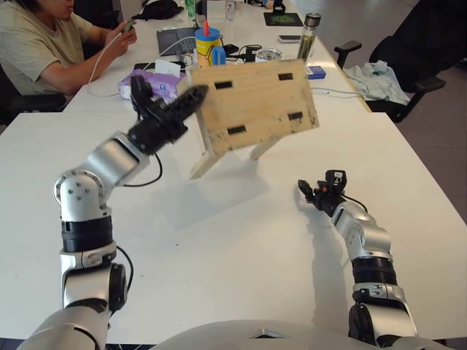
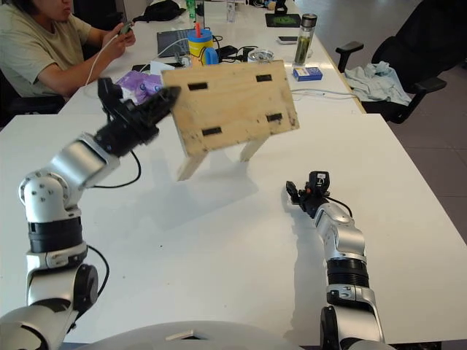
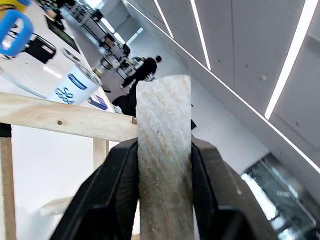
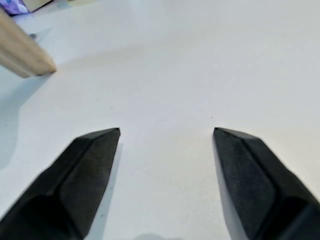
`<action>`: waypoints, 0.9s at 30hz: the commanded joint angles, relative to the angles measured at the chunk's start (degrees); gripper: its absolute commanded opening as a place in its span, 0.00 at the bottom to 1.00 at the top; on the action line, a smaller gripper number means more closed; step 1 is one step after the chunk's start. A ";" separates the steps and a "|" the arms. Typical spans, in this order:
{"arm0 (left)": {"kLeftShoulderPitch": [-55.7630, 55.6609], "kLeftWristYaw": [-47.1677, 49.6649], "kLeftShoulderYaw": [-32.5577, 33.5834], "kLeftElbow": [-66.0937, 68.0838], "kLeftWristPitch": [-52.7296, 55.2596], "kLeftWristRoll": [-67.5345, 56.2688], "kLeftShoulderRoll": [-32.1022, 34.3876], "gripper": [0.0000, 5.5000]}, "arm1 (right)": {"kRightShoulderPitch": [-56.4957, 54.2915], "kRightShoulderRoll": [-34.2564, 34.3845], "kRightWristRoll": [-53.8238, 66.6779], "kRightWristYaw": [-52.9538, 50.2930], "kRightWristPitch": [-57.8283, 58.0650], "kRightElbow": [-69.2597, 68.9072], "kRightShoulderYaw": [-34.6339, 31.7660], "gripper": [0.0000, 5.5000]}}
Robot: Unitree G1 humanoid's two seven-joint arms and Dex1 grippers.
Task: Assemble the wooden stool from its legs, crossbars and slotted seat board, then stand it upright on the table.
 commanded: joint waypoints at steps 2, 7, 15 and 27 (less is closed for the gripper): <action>1.02 9.91 9.58 17.27 -6.10 1.24 0.22 0.24 | 0.66 3.08 1.72 -3.24 3.59 2.83 -1.51 0.64; 4.32 0.25 8.73 25.24 -3.83 8.45 1.84 0.24 | -1.05 2.86 1.67 -3.18 3.38 4.69 -1.09 0.64; 10.51 -12.17 16.70 13.77 -4.40 6.15 2.29 0.45 | -0.58 2.09 2.14 -2.15 4.29 5.07 -1.20 0.64; 36.24 -36.44 3.75 -14.25 5.25 18.17 5.51 0.45 | -0.30 0.75 1.75 -0.79 5.29 4.74 -0.25 0.64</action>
